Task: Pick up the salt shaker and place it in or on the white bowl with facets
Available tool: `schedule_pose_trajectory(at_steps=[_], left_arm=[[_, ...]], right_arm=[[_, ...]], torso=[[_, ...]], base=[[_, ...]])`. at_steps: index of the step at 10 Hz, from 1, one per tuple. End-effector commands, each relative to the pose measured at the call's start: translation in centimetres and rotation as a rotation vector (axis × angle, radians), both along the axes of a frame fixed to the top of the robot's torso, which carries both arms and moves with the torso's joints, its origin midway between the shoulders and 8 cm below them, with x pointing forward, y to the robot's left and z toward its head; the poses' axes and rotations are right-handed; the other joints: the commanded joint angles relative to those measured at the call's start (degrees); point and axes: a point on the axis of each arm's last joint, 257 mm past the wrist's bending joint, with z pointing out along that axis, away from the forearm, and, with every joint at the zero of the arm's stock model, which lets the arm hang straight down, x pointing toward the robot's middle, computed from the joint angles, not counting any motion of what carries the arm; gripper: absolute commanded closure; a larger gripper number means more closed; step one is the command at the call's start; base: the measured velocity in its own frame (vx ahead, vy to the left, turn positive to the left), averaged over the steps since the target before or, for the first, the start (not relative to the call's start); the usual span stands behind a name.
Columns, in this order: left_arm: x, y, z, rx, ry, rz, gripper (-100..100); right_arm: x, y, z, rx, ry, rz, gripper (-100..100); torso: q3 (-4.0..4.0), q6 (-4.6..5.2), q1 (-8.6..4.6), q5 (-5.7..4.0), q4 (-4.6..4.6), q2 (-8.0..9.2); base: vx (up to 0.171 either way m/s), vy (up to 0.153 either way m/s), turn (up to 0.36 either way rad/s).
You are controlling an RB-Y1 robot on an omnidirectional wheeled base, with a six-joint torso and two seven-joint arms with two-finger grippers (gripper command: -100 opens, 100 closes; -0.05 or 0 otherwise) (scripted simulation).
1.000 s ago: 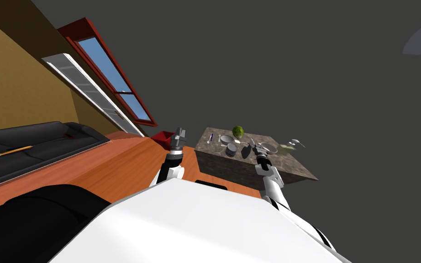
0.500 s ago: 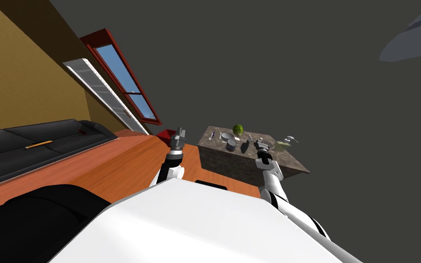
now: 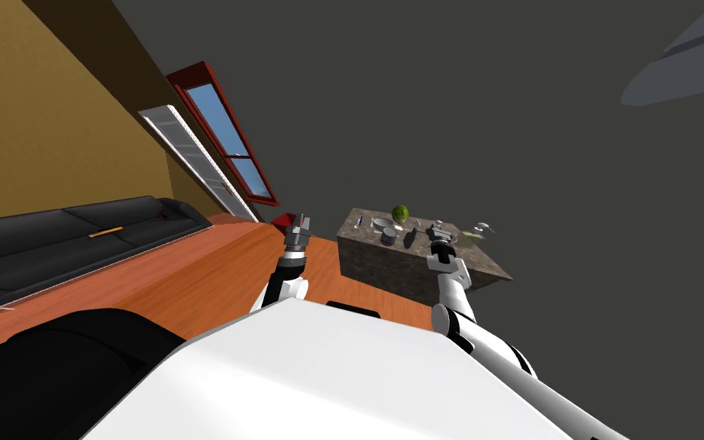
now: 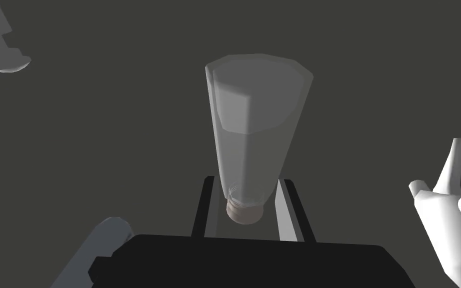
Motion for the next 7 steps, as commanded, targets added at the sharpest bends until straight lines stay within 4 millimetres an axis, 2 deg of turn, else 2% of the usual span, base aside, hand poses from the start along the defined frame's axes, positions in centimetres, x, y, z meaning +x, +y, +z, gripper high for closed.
schedule_pose_trajectory(at_steps=[1, 2, 3, 4, 7], left_arm=[[0.0, 0.0, 0.0, 0.0, 0.0, 0.0, 0], [0.0, 0.0, 0.0, 0.0, 0.0, 0.0, 0], [0.0, 0.0, 0.0, 0.0, 0.0, 0.0, 0], [0.0, 0.0, 0.0, 0.0, 0.0, 0.0, 0], [0.0, 0.0, 0.0, 0.0, 0.0, 0.0, 0]], right_arm=[[1.0, -0.1, 3.1, 0.002, -0.034, -0.006, 100], [1.3, -0.1, 3.9, 0.004, -0.043, -0.008, 100], [1.9, 0.0, 5.3, 0.006, -0.051, -0.012, 100], [2.1, 0.0, 5.7, 0.006, -0.051, -0.013, 100], [2.8, 0.1, 6.2, 0.005, -0.031, -0.019, 100]], torso=[[0.0, 0.0, 0.0, 0.0, 0.0, 0.0], [0.05, -0.03, 0.15, 0.05, 0.04, 0.06], [0.01, -0.03, 0.24, 0.07, 0.04, -0.02], [-0.1, -0.05, 0.27, 0.08, -0.01, -0.23], [-0.43, -0.09, 0.27, 0.06, -0.17, -0.76]], base=[[-0.203, 0.063, 0.094], [-0.167, 0.085, 0.078], [-0.102, 0.093, 0.081], [-0.069, 0.094, 0.06], [0.01, 0.099, 0.038]])
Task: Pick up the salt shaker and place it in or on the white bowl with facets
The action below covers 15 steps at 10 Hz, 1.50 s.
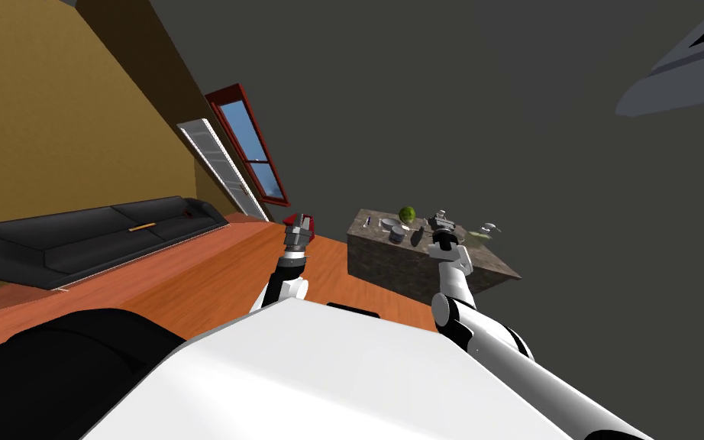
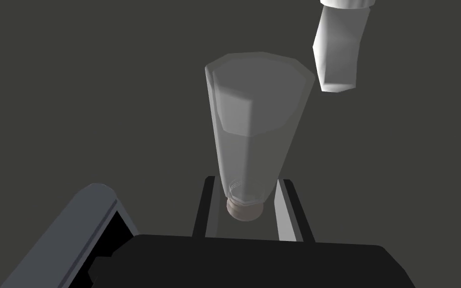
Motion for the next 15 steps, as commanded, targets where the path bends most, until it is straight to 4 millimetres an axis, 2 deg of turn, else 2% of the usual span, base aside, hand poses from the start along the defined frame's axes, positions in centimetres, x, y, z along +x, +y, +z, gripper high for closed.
schedule_pose_trajectory(at_steps=[1, 6, 7, 8, 9, 10, 12, 14, 15], left_arm=[[0.0, 0.0, 0.0, 0.0, 0.0, 0.0, 0], [0.0, 0.0, 0.0, 0.0, 0.0, 0.0, 0], [0.0, 0.0, 0.0, 0.0, 0.0, 0.0, 0], [0.0, 0.0, 0.0, 0.0, 0.0, 0.0, 0], [0.0, 0.0, 0.0, 0.0, 0.0, 0.0, 0], [0.0, 0.0, 0.0, 0.0, 0.0, 0.0, 0], [0.0, 0.0, 0.0, 0.0, 0.0, 0.0, 0], [0.0, 0.0, 0.0, 0.0, 0.0, 0.0, 0], [0.0, 0.0, 0.0, 0.0, 0.0, 0.0, 0]], right_arm=[[0.6, 0.1, -0.5, 0.0, 0.036, -0.006, 100], [1.0, 0.2, -3.8, -0.001, 0.141, -0.025, 100], [1.0, 0.2, -3.8, -0.001, 0.141, -0.025, 100], [1.0, 0.2, -4.7, -0.001, 0.165, -0.03, 100], [0.9, 0.2, -6.4, -0.002, 0.212, -0.04, 100], [0.9, 0.2, -6.4, -0.002, 0.212, -0.04, 100], [0.6, 0.0, -8.7, -0.006, 0.274, -0.057, 100], [0.4, 0.0, -9.3, -0.008, 0.29, -0.062, 100], [0.1, -0.2, -10.6, -0.013, 0.326, -0.075, 100]], torso=[[0.0, 0.0, 0.0, 0.0, 0.0, 0.0], [-0.74, -0.47, 0.3, -0.11, -0.54, -0.96], [-0.97, -0.67, 0.31, -0.21, -0.74, -1.23], [-1.05, -0.75, 0.22, -0.29, -0.83, -1.28], [-1.16, -0.87, 0.19, -0.38, -0.95, -1.37], [-1.54, -1.05, 0.39, -0.49, -1.23, -1.89], [-1.91, -1.43, 0.51, -0.7, -1.6, -2.24], [-2.37, -1.73, 0.51, -0.98, -2.04, -2.73], [-2.51, -1.87, 0.55, -1.07, -2.16, -2.89]], base=[[0.088, 0.158, 0.039], [0.13, 0.148, 0.018], [0.076, 0.076, 0.01], [0.069, 0.056, 0.028], [0.17, 0.121, 0.015], [0.129, 0.121, -0.006], [0.117, 0.092, 0.01], [0.097, 0.071, 0.005], [0.13, 0.079, -0.001]])
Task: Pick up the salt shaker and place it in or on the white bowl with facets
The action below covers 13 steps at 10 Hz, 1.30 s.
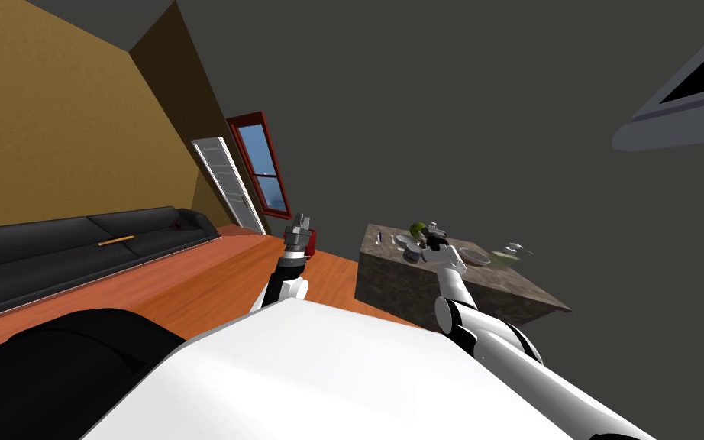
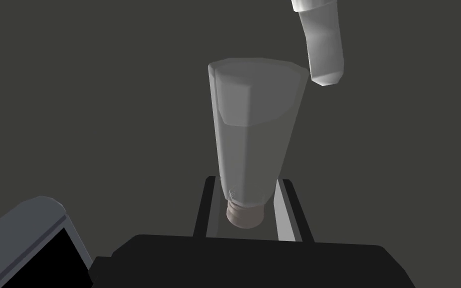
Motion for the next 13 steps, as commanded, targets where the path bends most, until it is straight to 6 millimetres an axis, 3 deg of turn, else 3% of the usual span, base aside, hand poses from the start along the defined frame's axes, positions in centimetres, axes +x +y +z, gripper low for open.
schedule_pose_trajectory(at_steps=[1, 2, 6, 7, 8, 9, 13], left_arm=[[0.0, 0.0, 0.0, 0.0, 0.0, 0.0, 0], [0.0, 0.0, 0.0, 0.0, 0.0, 0.0, 0], [0.0, 0.0, 0.0, 0.0, 0.0, 0.0, 0], [0.0, 0.0, 0.0, 0.0, 0.0, 0.0, 0], [0.0, 0.0, 0.0, 0.0, 0.0, 0.0, 0], [0.0, 0.0, 0.0, 0.0, 0.0, 0.0, 0], [0.0, 0.0, 0.0, 0.0, 0.0, 0.0, 0]], right_arm=[[0.0, 0.0, 0.0, 0.0, 0.0, 0.0, 100], [0.0, 0.0, -0.2, 0.001, 0.005, -0.002, -100], [0.0, 0.0, -0.2, 0.001, 0.004, -0.002, -100], [0.0, 0.0, -0.2, 0.001, 0.004, -0.002, 0], [0.9, -0.1, 2.7, -0.004, -0.024, -0.016, -100], [0.9, -0.1, 2.7, -0.004, -0.024, -0.016, -100], [2.4, -0.3, 8.5, -0.008, -0.082, -0.045, -100]], torso=[[0.0, 0.0, 0.0, 0.0, 0.0, 0.0], [-0.01, -0.01, -0.14, -0.03, -0.01, 0.02], [0.12, 0.0, -0.32, -0.07, 0.05, 0.23], [0.12, 0.0, -0.32, -0.07, 0.05, 0.24], [0.13, 0.0, -0.32, -0.07, 0.05, 0.24], [0.27, -0.03, -0.33, -0.06, 0.11, 0.51], [0.45, 0.02, -0.46, -0.1, 0.18, 0.81]], base=[[0.061, 0.036, -0.007], [0.007, 0.007, 0.0], [0.0, 0.0, 0.0], [0.0, 0.0, 0.0], [-0.103, -0.007, 0.05], [-0.14, -0.044, 0.029], [-0.14, -0.047, 0.029]])
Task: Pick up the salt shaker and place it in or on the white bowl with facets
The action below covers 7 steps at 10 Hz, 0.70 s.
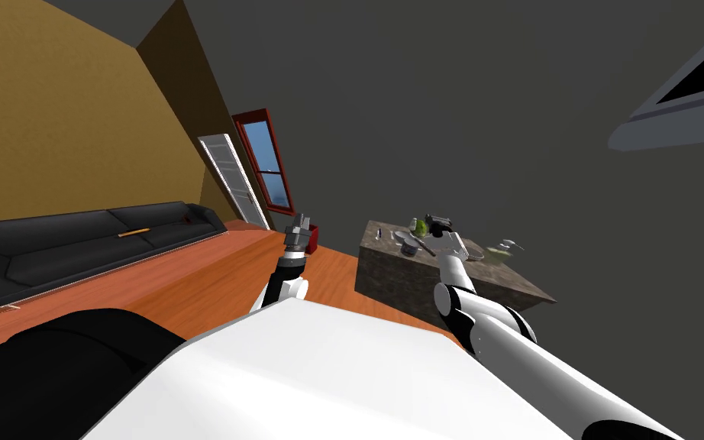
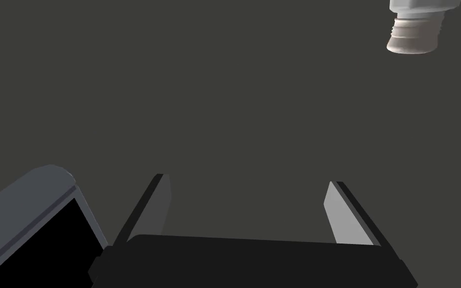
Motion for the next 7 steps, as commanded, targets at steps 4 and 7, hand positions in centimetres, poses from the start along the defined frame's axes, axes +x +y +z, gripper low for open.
schedule_pose_trajectory(at_steps=[4, 7], left_arm=[[0.0, 0.0, 0.0, 0.0, 0.0, 0.0, 0], [0.0, 0.0, 0.0, 0.0, 0.0, 0.0, 0]], right_arm=[[0.7, 0.2, 5.2, 0.0, -0.051, -0.026, -100], [0.7, 0.2, 6.2, 0.0, -0.058, -0.029, 0]], torso=[[-0.11, 0.01, 0.0, -0.01, -0.05, -0.18], [-0.15, 0.02, 0.06, -0.02, -0.07, -0.27]], base=[[-0.112, -0.042, 0.024], [-0.075, -0.025, 0.016]])
